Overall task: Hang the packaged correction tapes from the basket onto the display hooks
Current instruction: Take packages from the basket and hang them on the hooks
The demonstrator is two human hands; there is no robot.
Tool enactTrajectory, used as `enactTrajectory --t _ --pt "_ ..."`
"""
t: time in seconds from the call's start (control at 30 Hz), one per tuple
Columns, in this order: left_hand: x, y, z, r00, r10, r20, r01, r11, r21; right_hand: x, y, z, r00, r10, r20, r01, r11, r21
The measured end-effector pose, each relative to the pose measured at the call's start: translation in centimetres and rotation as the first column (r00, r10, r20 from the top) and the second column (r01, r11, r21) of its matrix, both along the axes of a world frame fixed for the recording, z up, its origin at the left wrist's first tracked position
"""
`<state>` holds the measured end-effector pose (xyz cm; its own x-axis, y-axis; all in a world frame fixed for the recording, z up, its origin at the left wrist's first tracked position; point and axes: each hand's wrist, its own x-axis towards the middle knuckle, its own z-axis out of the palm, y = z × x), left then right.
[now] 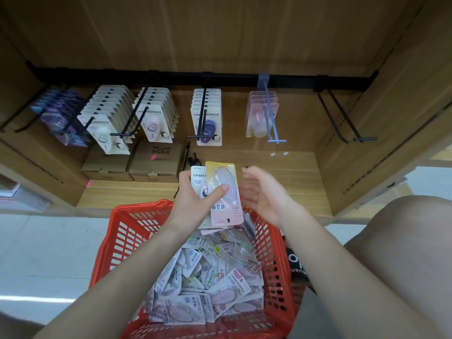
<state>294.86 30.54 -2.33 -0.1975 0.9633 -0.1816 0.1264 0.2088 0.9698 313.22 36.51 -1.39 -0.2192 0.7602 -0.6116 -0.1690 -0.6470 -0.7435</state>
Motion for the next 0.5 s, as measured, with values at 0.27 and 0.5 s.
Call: enactTrajectory --t 0.27,0.5 --pt "0.4 -0.4 -0.3 1.0 0.002 0.024 -0.003 1.0 0.017 0.3 -2.9 0.4 0.978 0.211 -0.01 -0.206 0.965 0.16" --pt "-0.3 -0.2 -0.2 1.0 0.015 -0.008 -0.015 1.0 0.002 2.2 -3.0 0.1 0.987 0.093 -0.131 -0.072 0.985 0.158"
